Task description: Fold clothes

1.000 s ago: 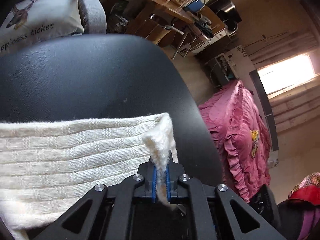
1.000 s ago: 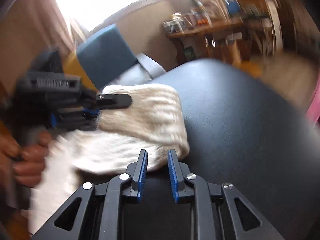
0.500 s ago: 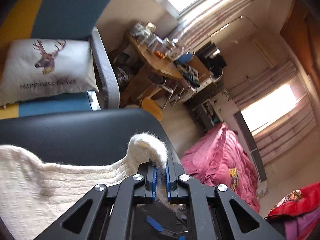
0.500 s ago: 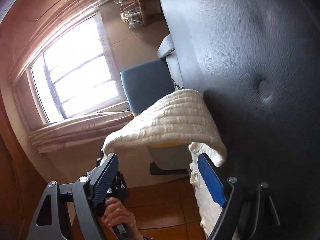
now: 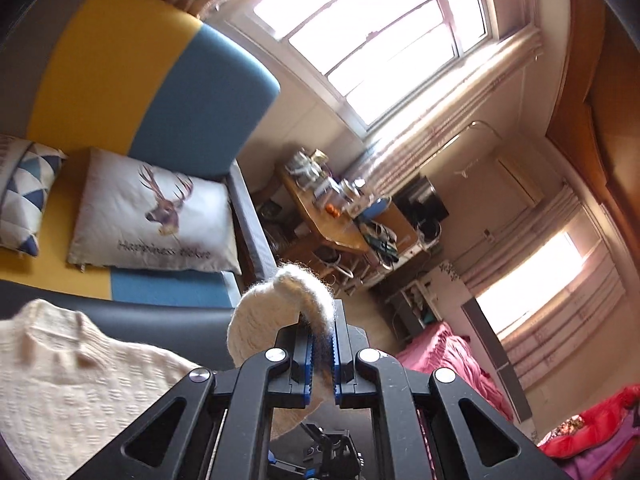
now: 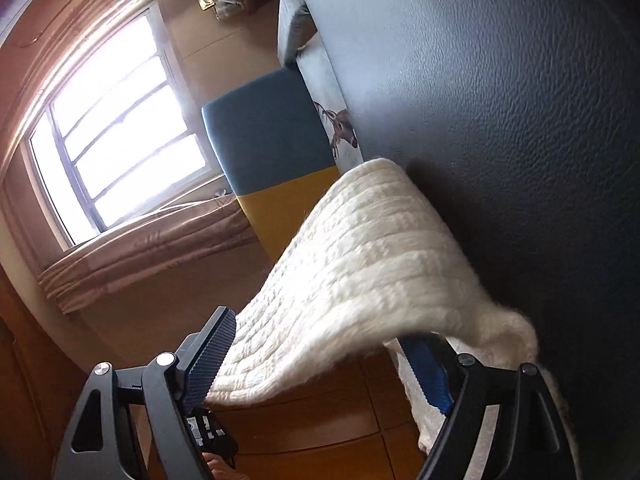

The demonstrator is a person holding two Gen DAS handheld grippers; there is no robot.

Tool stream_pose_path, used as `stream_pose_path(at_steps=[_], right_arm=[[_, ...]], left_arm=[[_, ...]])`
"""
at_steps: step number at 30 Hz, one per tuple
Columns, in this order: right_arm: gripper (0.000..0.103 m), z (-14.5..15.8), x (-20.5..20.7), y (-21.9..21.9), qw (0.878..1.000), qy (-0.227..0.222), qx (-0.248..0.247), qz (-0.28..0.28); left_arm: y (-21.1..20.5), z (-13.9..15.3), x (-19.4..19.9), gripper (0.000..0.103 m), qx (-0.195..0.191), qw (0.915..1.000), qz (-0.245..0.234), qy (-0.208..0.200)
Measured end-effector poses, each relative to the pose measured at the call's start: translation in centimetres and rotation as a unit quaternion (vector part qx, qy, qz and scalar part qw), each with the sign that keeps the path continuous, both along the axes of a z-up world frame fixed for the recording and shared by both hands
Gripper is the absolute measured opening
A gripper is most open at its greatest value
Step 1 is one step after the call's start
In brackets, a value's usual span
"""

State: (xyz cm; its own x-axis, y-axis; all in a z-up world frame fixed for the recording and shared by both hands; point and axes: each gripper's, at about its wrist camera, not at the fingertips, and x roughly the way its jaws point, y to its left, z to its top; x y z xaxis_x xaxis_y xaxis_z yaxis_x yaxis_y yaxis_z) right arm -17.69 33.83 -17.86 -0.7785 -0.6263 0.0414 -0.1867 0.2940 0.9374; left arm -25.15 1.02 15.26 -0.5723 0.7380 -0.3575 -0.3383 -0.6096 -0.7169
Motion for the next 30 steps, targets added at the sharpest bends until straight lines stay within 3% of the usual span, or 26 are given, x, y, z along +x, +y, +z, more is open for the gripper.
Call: stream_pose_path(at_steps=[3, 9, 17, 25, 30], right_arm=[[0.085, -0.3, -0.7, -1.2, 1.000, -0.009, 0.012, 0.003], [0.085, -0.2, -1.1, -2.3, 0.999, -0.013, 0.045, 0.004], [0.084, 1.5, -1.6, -3.8, 0.991, 0.000, 0.132, 0.034], [0.084, 3.1, -2.2, -5.3, 0.973, 0.013, 0.219, 0.066], [0.084, 3.0, -1.8, -5.5, 0.974, 0.012, 0.217, 0.069]], left_arm=[[-3.7, -0.1, 0.8, 0.007, 0.015, 0.9997, 0.019, 0.004], [-10.3, -3.8, 2.7, 0.007, 0.014, 0.9978, 0.063, -0.016], [-18.8, -9.0, 5.1, 0.007, 0.009, 0.9915, 0.121, -0.047], [-24.3, -18.3, 6.4, 0.007, -0.042, 0.9742, 0.182, -0.126], [-27.3, -23.5, 7.2, 0.007, -0.076, 0.9589, 0.215, -0.168]])
